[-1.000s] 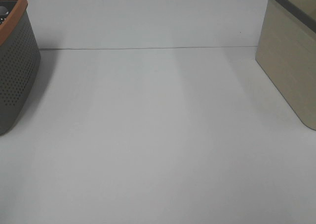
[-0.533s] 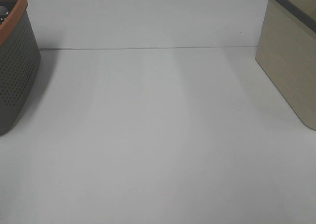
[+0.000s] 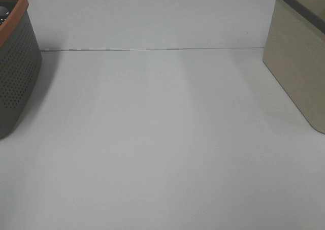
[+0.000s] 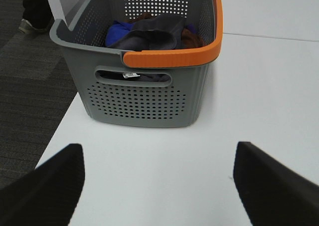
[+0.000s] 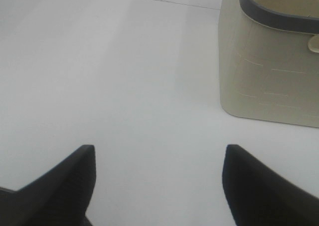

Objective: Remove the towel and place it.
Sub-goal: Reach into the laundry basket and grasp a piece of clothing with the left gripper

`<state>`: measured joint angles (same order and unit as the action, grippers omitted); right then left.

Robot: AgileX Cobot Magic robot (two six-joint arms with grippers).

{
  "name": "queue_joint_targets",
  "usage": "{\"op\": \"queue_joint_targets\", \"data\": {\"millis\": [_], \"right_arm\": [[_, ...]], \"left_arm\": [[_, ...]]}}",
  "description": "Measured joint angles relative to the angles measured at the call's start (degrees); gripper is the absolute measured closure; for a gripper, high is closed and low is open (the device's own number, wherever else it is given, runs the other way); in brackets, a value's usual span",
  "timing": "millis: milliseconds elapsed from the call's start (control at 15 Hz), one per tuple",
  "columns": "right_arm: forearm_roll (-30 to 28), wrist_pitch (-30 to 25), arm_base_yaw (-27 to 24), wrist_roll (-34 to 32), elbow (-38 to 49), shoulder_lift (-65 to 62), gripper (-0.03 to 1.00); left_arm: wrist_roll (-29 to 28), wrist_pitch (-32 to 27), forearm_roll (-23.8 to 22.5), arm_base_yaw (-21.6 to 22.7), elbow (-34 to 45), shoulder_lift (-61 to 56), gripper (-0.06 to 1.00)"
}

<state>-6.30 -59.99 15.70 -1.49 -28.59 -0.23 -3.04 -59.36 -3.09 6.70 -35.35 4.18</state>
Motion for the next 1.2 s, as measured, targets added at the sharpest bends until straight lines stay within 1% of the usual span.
{"op": "queue_joint_targets", "data": {"millis": [467, 667, 933, 1067, 1133, 1200], "right_arm": [[0.0, 0.0, 0.0, 0.0, 0.0, 0.0, 0.26], [0.0, 0.0, 0.0, 0.0, 0.0, 0.0, 0.26], [0.0, 0.0, 0.0, 0.0, 0.0, 0.0, 0.26], [0.0, 0.0, 0.0, 0.0, 0.0, 0.0, 0.26], [0.0, 0.0, 0.0, 0.0, 0.0, 0.0, 0.26], [0.0, 0.0, 0.0, 0.0, 0.0, 0.0, 0.26]], "left_arm": [[-0.2, 0.9, 0.0, 0.0, -6.4, 9.5, 0.18], [-1.6, 1.4, -0.3, 0.0, -10.2, 15.5, 0.18], [-7.6, 3.1, -3.3, 0.0, -14.6, 23.0, 0.18], [-10.5, 5.1, -4.9, 0.0, -16.7, 27.0, 0.18], [-14.5, 8.5, -6.4, 0.0, -18.9, 31.7, 0.18], [-16.5, 10.5, -6.9, 0.0, -19.9, 34.0, 0.18]]}}
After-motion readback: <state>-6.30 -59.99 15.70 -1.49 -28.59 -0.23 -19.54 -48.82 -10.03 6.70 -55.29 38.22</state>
